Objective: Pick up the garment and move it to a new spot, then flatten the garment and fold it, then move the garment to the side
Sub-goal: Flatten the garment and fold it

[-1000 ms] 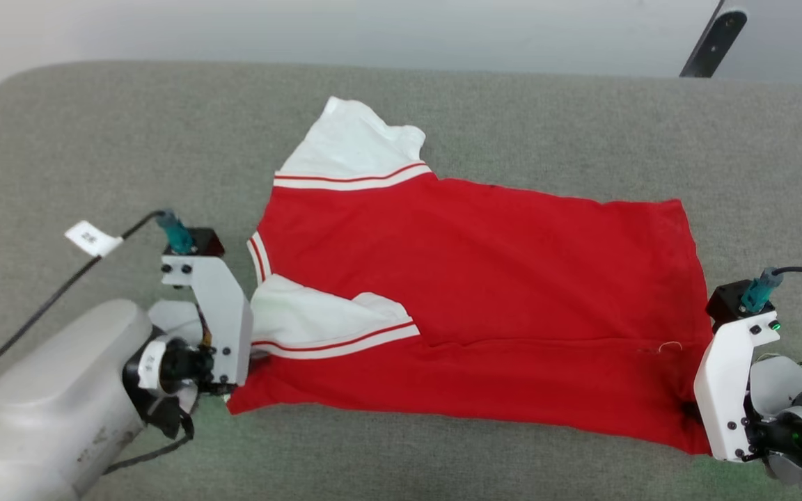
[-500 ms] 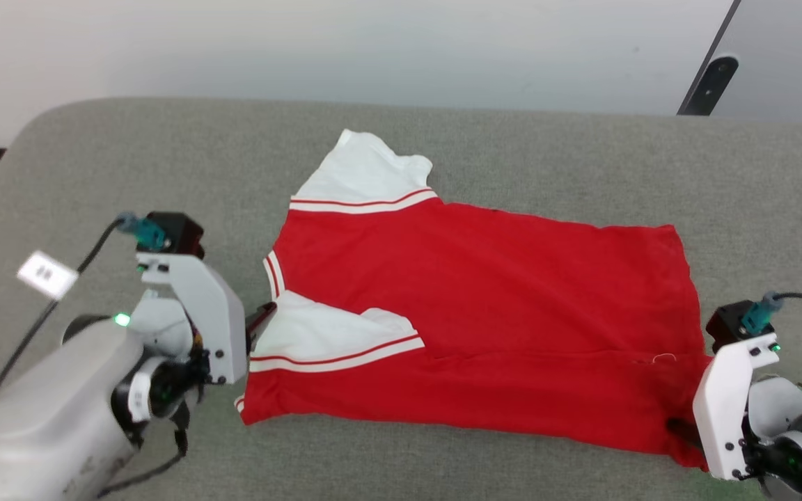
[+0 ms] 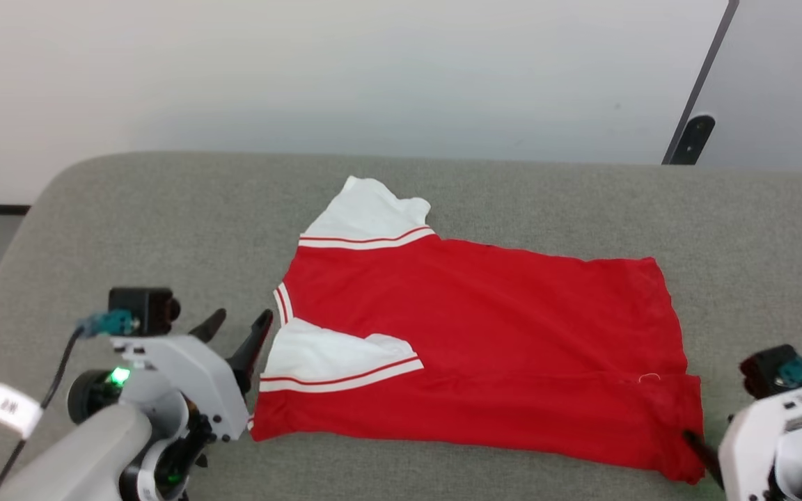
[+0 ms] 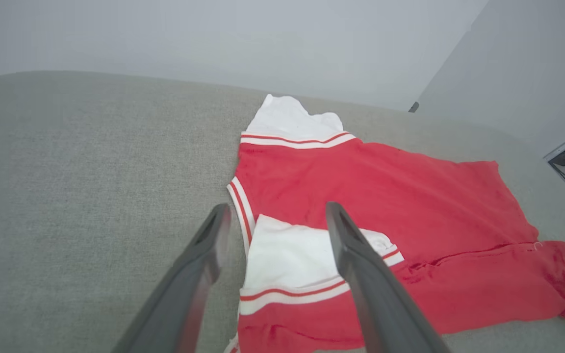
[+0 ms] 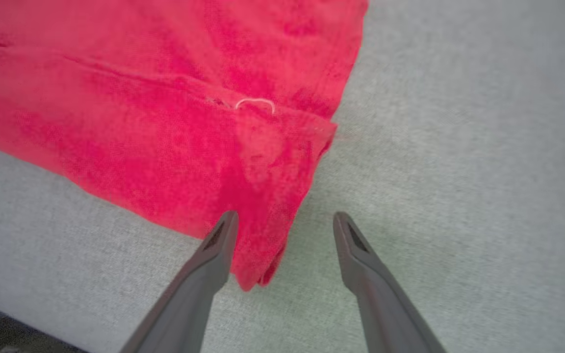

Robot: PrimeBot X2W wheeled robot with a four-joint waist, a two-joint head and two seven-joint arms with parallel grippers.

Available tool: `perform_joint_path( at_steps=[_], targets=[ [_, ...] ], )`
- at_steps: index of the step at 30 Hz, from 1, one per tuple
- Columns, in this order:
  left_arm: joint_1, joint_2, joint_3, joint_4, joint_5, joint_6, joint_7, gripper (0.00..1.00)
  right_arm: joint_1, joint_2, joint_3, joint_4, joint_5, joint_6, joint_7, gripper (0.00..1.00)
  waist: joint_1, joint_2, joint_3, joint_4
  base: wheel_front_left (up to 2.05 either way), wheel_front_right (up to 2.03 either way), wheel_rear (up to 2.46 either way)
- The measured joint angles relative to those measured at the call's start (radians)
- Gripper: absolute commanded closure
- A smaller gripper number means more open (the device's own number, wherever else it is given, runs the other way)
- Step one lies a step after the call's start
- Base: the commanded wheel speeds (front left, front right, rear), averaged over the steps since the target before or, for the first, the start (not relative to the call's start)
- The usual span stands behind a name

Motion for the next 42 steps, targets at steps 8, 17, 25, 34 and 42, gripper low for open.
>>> perform_joint_path(
  at_steps=[8,17,25,34,42],
  targets=[
    [0.021,-0.001,0.019,0.011,0.02,-0.012,-0.078,0.0,0.08,-0.008,-0.077,-0.071,-0.163,0.0,-0.437,0.0,0.0,0.0,-0.02,0.004,0.0,0.0,0.0],
    [-0.15,0.022,0.019,0.064,0.039,-0.071,0.044,0.0,0.142,0.152,-0.115,-0.158,-0.393,0.0,-0.887,0.0,0.0,0.0,0.03,-0.041,0.0,0.0,0.0],
    [-0.412,0.056,0.002,0.159,0.044,-0.17,0.293,0.0,0.143,0.277,-0.101,-0.18,-0.458,0.0,-0.965,0.0,0.0,0.0,0.139,-0.104,0.0,0.0,0.0],
    [-0.732,0.079,-0.011,0.263,0.071,-0.23,0.579,0.0,0.079,0.314,-0.071,-0.21,-0.456,0.0,-0.971,0.0,0.0,0.0,0.315,-0.177,0.0,0.0,0.0],
    [-0.926,0.05,-0.035,0.348,0.102,-0.225,0.763,0.0,0.043,0.333,-0.04,-0.225,-0.439,0.0,-0.971,0.0,0.0,0.0,0.476,-0.232,0.0,0.0,0.0]
  ],
)
